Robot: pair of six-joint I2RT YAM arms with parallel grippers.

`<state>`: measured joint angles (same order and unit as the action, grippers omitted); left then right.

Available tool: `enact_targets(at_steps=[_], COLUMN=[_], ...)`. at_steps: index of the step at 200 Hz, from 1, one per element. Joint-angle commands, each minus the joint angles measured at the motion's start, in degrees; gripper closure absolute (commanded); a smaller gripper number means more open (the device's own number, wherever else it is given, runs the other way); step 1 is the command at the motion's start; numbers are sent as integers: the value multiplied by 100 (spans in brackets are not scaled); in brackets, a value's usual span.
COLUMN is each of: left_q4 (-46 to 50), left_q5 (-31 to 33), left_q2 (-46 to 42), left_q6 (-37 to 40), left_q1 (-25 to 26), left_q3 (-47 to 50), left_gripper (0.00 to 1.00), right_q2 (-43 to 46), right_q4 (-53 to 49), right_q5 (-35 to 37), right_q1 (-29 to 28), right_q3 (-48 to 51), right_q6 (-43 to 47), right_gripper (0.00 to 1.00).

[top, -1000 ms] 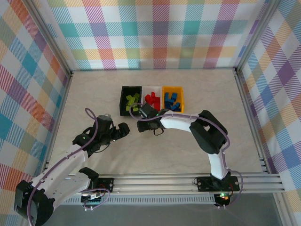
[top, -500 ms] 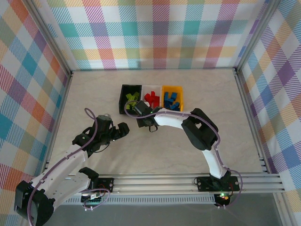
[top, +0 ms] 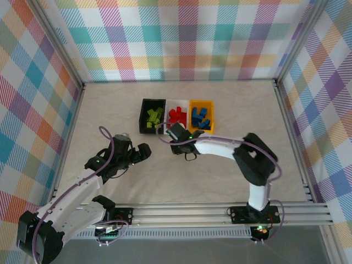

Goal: Sort the legos into containers by color

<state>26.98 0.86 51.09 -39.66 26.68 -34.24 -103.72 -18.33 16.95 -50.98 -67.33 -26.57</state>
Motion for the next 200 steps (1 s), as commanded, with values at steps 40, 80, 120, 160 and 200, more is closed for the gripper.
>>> enact_targets(at_steps=[40,80,120,160,200], left_q4=[-133,-134,-83,-47,-78], left_q5=[-73,-79,-80,-8,448], left_q2=[68,68,75,76,-27], left_q6=[-35,-89,-99,-18,130], left_q1=[-84,-95,-93,-92,-91], left_q3=[66,66,48,-16,-206], left_gripper=[0,0,0,0,0], right_q2=[1608,538,-475,-492,1029], right_q4=[-467,-618,-926,-1016,-295], right_q5=[-175,-534,-595,-640,-759], right_q1=[1022,1943,2254,2277,2277], right_q3=[381,-575,-1650,-2129,-831], right_q6=[182,268,303,271,109], right_gripper=[64,63,56,25,2])
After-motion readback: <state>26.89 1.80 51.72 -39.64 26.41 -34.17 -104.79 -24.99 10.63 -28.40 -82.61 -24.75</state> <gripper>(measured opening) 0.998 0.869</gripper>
